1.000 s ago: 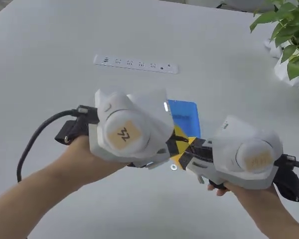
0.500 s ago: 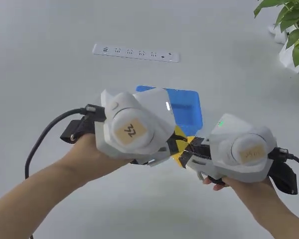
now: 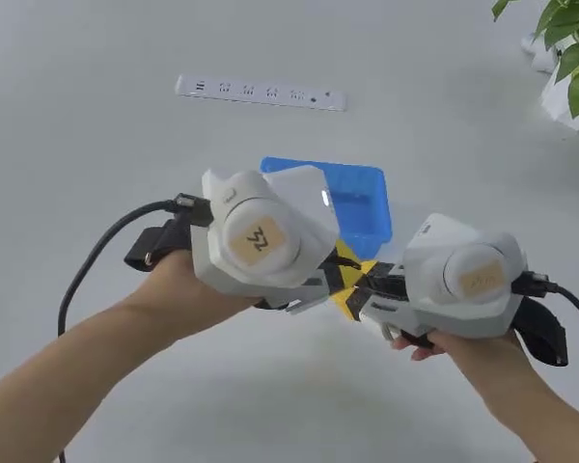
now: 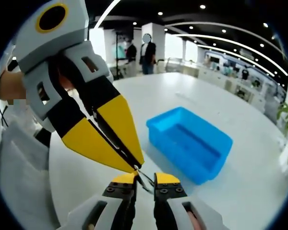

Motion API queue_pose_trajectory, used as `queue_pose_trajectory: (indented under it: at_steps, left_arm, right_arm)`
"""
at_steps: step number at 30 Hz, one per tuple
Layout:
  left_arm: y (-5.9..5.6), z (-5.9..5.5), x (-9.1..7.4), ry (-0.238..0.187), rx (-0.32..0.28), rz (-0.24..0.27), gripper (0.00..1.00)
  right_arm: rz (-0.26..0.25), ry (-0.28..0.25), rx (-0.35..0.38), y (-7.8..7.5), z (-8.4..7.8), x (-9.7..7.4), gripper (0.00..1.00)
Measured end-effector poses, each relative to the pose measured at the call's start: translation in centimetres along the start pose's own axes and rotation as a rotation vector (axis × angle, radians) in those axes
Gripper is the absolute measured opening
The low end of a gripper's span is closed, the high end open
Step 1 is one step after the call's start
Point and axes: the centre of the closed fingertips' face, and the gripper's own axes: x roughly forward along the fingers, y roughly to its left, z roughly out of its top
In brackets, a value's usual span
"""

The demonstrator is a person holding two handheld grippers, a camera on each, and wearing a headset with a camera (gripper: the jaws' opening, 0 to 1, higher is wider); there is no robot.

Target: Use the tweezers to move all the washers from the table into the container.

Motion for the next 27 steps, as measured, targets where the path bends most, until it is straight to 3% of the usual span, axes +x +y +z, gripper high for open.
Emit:
queue_pose_trajectory:
  at_steps: [7, 14, 23, 27]
  left_arm:
    - [-0.07, -0.58, 0.44, 0.012, -0.003, -0.006, 0.0]
    - [-0.04, -0.73, 0.5, 0.03, 0.029, 0.001, 0.0]
    - [0.28, -0.65, 0.52, 0.011, -0.006, -0.001, 0.0]
    - [0.26, -0.64, 0.56, 0.017, 0.005, -0.001, 0.0]
  right_arm:
    - [0.007, 0.019, -0.003, 0.07, -0.61, 0.43, 0.09]
    - [0.017, 0.004, 0.027, 0.05, -0.52, 0.61, 0.09]
    - [0.02, -0.009, 0.052, -0.02, -0.38, 0.6, 0.09]
    - [0.012, 0.003, 0.033, -0.13, -0.44, 0.58, 0.09]
